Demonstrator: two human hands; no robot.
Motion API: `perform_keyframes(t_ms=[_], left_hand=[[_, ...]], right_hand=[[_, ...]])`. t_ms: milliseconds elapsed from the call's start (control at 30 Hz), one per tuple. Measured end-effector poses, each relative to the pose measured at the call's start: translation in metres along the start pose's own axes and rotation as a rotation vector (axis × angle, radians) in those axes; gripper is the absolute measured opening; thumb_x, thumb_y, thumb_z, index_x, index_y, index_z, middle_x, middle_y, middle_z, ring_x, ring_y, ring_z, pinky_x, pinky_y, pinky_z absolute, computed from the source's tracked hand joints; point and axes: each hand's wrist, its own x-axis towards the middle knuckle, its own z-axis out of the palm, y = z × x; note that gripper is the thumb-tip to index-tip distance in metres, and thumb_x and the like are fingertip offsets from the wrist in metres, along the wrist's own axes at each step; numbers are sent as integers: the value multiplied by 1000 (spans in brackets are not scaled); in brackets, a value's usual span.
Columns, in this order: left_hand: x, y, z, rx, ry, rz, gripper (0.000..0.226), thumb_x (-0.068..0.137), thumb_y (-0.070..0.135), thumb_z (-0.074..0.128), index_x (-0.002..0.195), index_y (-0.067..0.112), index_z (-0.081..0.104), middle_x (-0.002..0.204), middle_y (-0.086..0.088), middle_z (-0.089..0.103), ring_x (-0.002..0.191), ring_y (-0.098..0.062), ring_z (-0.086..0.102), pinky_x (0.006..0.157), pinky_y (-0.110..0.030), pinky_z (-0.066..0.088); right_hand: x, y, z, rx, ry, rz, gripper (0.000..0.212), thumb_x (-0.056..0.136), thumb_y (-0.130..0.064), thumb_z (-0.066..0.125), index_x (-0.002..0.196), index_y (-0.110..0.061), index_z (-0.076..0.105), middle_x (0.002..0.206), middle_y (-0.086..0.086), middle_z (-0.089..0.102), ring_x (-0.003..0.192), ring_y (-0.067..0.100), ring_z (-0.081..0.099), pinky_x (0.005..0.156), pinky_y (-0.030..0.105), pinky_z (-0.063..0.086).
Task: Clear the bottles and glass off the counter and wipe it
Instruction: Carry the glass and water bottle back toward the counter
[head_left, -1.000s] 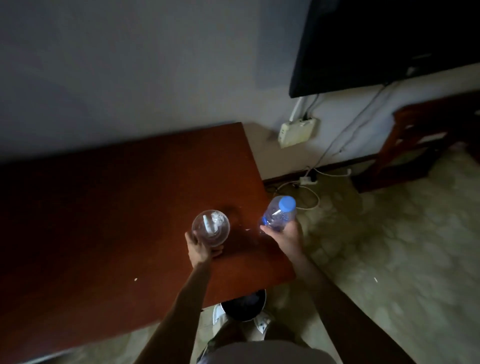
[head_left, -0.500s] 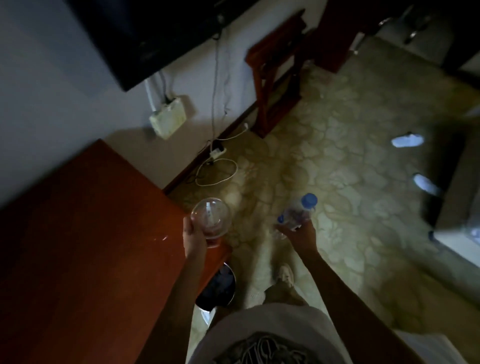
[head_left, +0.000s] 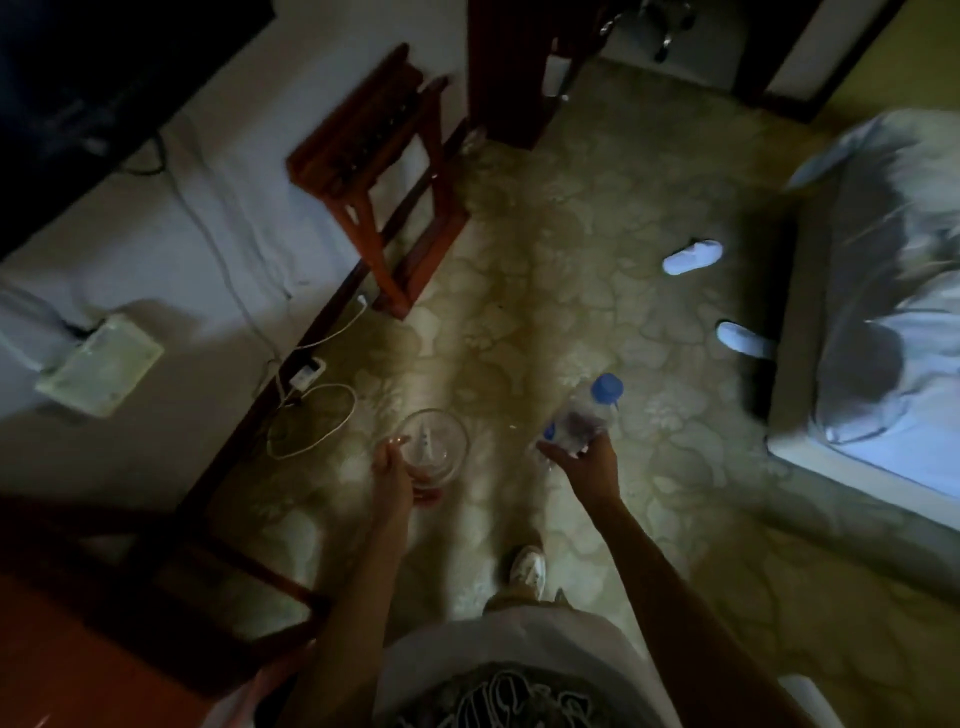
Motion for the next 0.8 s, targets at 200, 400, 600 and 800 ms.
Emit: perform_keyframes(t_ms=[200,400,600,800], left_hand=[[52,71,113,103,-139,120,30,104,36,34,115,22,58,72,-17,65,53,-32,66,50,-36,57],[128,117,208,215,-202,107,30,103,39,37,104,30,66,87,-20,70,76,-40,70,61,-41,58],[234,227,320,274,-333,126,31,103,35,37,116,23,62,83,-16,70,65,-34,69,56,-41,59],[317,372,417,276,-410,202,35,102,30,38,131,20,54,102,-16,69,57,-27,71,48,-33,56]], right_hand=[[75,-12,-63,55,137,0,43,68,-25,84,99,-35,55,98,-5,69,92,14,68,82,35,57],[159,-7,-72,59,164,128,46,68,-28,83,104,-29,56,100,-5,68,94,14,68,84,37,58],[326,-84,-90,103,318,123,58,72,-27,81,120,-22,49,101,-16,59,96,6,60,90,33,52],[470,-181,-104,144,339,83,59,72,-30,81,121,-23,48,108,-12,60,103,11,61,90,32,52]])
